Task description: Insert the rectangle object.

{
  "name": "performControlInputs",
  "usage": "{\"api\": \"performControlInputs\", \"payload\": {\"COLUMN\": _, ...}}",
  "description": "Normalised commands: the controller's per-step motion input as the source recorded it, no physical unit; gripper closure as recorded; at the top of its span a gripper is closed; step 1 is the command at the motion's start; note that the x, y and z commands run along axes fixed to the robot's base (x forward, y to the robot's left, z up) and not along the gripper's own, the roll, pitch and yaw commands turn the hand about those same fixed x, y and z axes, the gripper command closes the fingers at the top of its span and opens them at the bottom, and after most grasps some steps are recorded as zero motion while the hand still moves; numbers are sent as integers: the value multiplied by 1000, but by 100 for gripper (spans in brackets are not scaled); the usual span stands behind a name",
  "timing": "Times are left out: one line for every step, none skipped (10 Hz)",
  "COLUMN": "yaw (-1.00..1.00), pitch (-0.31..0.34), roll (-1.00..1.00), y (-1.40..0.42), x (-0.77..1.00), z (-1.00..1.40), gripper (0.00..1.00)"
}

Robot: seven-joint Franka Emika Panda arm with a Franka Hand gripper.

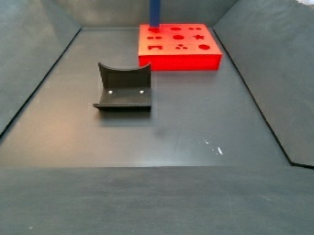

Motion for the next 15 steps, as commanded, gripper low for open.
{"api": "performControlInputs", "payload": {"yaw": 0, "pitch": -47, "roll": 14, "y": -111, "x": 20, "z": -303, "gripper": 100}}
{"api": "performControlInputs", "payload": {"yaw": 0, "pitch": -31, "roll": 7, "y": -54, "x": 23, "z": -277, "gripper": 100}}
{"api": "performControlInputs", "payload": {"yaw": 0, "pitch": -9, "roll": 31, "y": 0, "x": 51, "z": -323, "gripper": 100}}
{"api": "performControlInputs", "payload": {"yaw": 0, "pitch": -31, "roll": 81, "y": 0, "x": 0, "z": -457, "gripper": 100}}
{"api": "performControlInputs", "payload": {"yaw": 0, "pitch": -16, "roll": 93, "y": 0, "x": 100, "z": -463, "gripper": 100}}
{"api": "performControlInputs", "payload": {"yaw": 0, "pitch": 0, "roll": 99, "y": 0, "x": 243, "z": -420, "gripper": 100}}
{"api": "performControlInputs", "payload": {"yaw": 0, "pitch": 0, "roll": 114, "y": 0, "x": 206, "z": -366, "gripper": 100}}
{"api": "performControlInputs", "payload": {"yaw": 0, "pitch": 0, "roll": 90, "y": 0, "x": 120, "z": -289, "gripper": 100}}
{"api": "performControlInputs", "payload": {"yaw": 0, "pitch": 0, "roll": 0, "y": 0, "x": 31, "z": -20, "gripper": 100}}
{"api": "performControlInputs", "payload": {"yaw": 0, "pitch": 0, "roll": 0, "y": 0, "x": 0, "z": -17, "gripper": 100}}
{"api": "performControlInputs", "payload": {"yaw": 0, "pitch": -3, "roll": 344, "y": -271, "x": 0, "z": -540, "gripper": 100}}
{"api": "performControlInputs", "payload": {"yaw": -3, "pitch": -9, "roll": 366, "y": -360, "x": 83, "z": -654, "gripper": 100}}
{"api": "performControlInputs", "payload": {"yaw": -3, "pitch": -43, "roll": 319, "y": -409, "x": 129, "z": -709, "gripper": 100}}
{"api": "performControlInputs", "payload": {"yaw": 0, "pitch": -116, "roll": 221, "y": -471, "x": 171, "z": -803, "gripper": 100}}
{"api": "performControlInputs", "payload": {"yaw": 0, "pitch": -121, "roll": 147, "y": -417, "x": 140, "z": -886, "gripper": 100}}
